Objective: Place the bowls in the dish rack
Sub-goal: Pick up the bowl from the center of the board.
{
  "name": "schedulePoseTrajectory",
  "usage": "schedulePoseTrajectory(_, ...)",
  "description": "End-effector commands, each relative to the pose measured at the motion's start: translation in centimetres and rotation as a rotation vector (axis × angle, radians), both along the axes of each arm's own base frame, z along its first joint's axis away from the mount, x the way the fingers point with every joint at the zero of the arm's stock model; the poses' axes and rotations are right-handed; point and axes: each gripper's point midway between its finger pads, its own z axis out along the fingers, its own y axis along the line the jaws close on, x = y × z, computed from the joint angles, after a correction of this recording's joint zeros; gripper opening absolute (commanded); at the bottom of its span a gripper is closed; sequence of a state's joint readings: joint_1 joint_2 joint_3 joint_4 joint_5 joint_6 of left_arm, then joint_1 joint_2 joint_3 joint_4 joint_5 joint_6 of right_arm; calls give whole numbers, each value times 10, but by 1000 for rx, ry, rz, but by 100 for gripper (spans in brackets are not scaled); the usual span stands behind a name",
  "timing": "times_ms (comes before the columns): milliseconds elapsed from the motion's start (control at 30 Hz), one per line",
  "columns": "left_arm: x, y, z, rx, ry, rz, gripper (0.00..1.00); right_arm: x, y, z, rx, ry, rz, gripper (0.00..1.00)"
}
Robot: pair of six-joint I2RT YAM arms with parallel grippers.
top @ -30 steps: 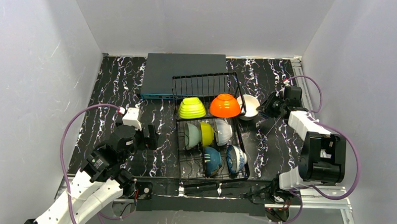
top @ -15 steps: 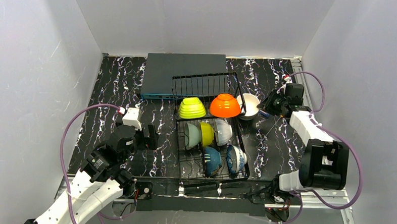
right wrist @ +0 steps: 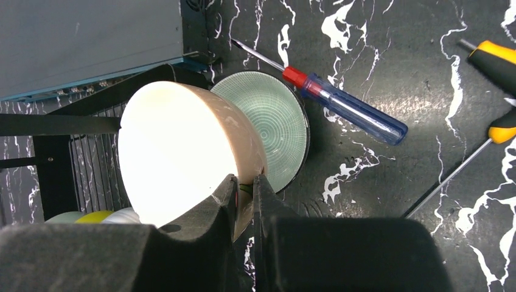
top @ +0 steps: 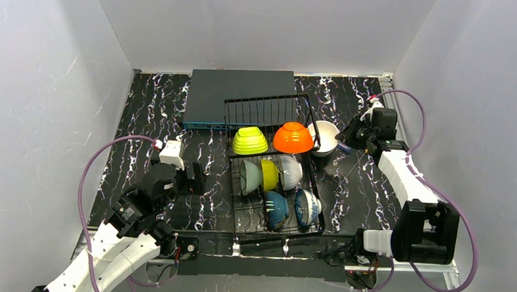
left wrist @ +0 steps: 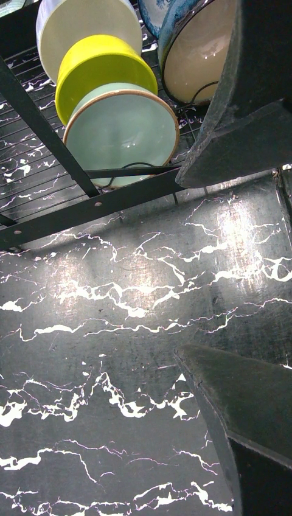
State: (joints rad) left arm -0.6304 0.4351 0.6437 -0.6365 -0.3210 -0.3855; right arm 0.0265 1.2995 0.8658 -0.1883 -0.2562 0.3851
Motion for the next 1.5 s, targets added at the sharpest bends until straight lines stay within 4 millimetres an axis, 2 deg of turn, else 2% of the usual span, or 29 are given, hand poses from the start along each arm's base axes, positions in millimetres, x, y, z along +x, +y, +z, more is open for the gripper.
schedulePoseTrajectory(0, 0, 2, -1, 4, -6, 6, 98, 7, 0, 47, -4, -165, -9, 1)
schedulePoseTrajectory(300, 0, 2, -1, 5, -6, 5, 98, 6, -28, 67, -103, -142, -170, 1)
schedulePoseTrajectory(433, 0, 2, 0, 3, -8, 5, 98, 4, -29, 86, -94, -188, -187, 1)
schedulePoseTrajectory(600, 0, 2, 0, 3, -9, 6, 98, 1, -30, 119, -96, -256, -185, 1)
schedulePoseTrajectory(733, 0, 2, 1, 2, -11, 5, 98, -7, -30, 133, -110, -259, -172, 1)
schedulePoseTrajectory(867, 0, 0, 2, 1, -12, -13, 98, -21, -28, 130, -116, -230, -144, 1)
schedulePoseTrajectory(967, -2, -10, 5, -8, -21, -82, 98, -36, -28, 116, -139, -179, -116, 1)
schedulePoseTrajectory(1200, -12, -50, 18, -101, -62, -315, 98, -70, -31, 103, -176, -140, -89, 1)
schedulePoseTrajectory(1467, -37, -91, 40, -272, -183, -581, 98, -100, -10, 98, -97, -102, 13, 1)
